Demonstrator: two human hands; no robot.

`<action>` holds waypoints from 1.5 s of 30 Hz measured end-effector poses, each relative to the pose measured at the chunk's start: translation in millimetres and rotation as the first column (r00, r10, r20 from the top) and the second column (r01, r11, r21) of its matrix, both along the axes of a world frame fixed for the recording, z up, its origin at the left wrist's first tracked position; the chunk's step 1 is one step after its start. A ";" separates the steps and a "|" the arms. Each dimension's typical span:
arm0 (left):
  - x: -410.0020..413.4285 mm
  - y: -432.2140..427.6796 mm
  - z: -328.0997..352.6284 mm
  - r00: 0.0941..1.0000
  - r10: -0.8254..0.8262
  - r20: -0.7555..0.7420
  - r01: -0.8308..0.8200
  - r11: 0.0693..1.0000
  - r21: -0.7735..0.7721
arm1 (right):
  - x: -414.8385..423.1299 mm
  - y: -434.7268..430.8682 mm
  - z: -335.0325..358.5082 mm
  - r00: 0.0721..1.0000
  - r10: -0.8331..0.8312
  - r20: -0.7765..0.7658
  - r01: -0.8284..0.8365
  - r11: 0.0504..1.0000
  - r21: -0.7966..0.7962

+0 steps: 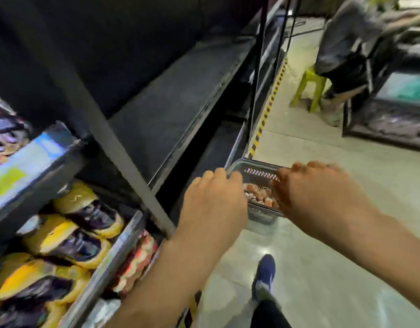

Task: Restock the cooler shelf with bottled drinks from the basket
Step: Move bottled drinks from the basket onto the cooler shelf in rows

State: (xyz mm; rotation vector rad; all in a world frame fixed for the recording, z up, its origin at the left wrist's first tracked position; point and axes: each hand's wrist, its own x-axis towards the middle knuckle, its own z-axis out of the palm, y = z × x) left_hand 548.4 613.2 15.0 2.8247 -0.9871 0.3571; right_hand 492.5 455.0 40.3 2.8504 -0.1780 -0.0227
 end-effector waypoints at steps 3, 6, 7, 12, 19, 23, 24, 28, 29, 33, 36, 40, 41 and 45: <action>50.1 -64.8 -30.0 0.990 -0.040 -0.133 0.053 0.994 0.096 | 36.9 -62.3 -28.1 0.996 -0.082 -0.031 0.083 0.996 0.025; 102.8 -131.7 -61.1 0.969 -0.014 -0.247 0.065 0.978 0.200 | 81.4 -126.1 -61.9 0.981 -0.161 -0.112 0.171 0.981 0.087; 120.8 -154.6 -71.3 0.964 -0.016 -0.267 0.070 0.979 0.194 | 95.9 -147.7 -73.7 0.972 -0.181 -0.147 0.198 0.974 0.109; 203.8 -263.2 -133.2 0.903 0.040 -0.428 0.102 0.947 0.305 | 160.9 -240.2 -132.5 0.904 -0.250 -0.346 0.314 0.939 0.142; 287.0 -336.3 -251.8 0.817 0.069 -0.572 0.221 0.880 0.420 | 240.1 -312.6 -243.3 0.823 -0.236 -0.517 0.381 0.904 0.193; 322.9 -347.6 -333.7 0.795 0.079 -0.601 0.295 0.816 0.498 | 277.8 -323.3 -319.7 0.788 -0.207 -0.579 0.403 0.886 0.231; 334.0 -351.6 -362.1 0.786 0.091 -0.612 0.300 0.809 0.506 | 289.3 -326.1 -347.3 0.788 -0.197 -0.584 0.404 0.880 0.248; 377.4 -362.3 -472.7 0.726 0.120 -0.677 0.332 0.801 0.498 | 338.0 -331.0 -464.0 0.739 -0.156 -0.656 0.438 0.851 0.291; 387.7 -363.5 -502.1 0.716 0.124 -0.687 0.339 0.798 0.498 | 348.8 -331.3 -495.5 0.732 -0.151 -0.665 0.445 0.844 0.298; 429.0 -367.8 -618.1 0.693 0.156 -0.704 0.367 0.764 0.531 | 387.8 -328.0 -619.3 0.672 -0.126 -0.730 0.466 0.838 0.285; 450.8 -371.3 -702.1 0.673 0.161 -0.722 0.400 0.742 0.538 | 410.8 -321.6 -709.2 0.616 -0.143 -0.775 0.504 0.828 0.248; 468.6 -370.0 -809.3 0.583 0.252 -0.772 0.326 0.798 0.506 | 429.3 -311.8 -819.8 0.600 -0.219 -0.769 0.628 0.725 0.283; 470.9 -369.1 -834.2 0.541 0.306 -0.783 0.266 0.821 0.505 | 430.8 -308.3 -846.4 0.601 -0.239 -0.763 0.662 0.683 0.307; 463.7 -361.7 -920.9 0.315 0.488 -0.814 0.007 0.856 0.516 | 428.3 -290.5 -931.3 0.586 -0.317 -0.746 0.758 0.541 0.366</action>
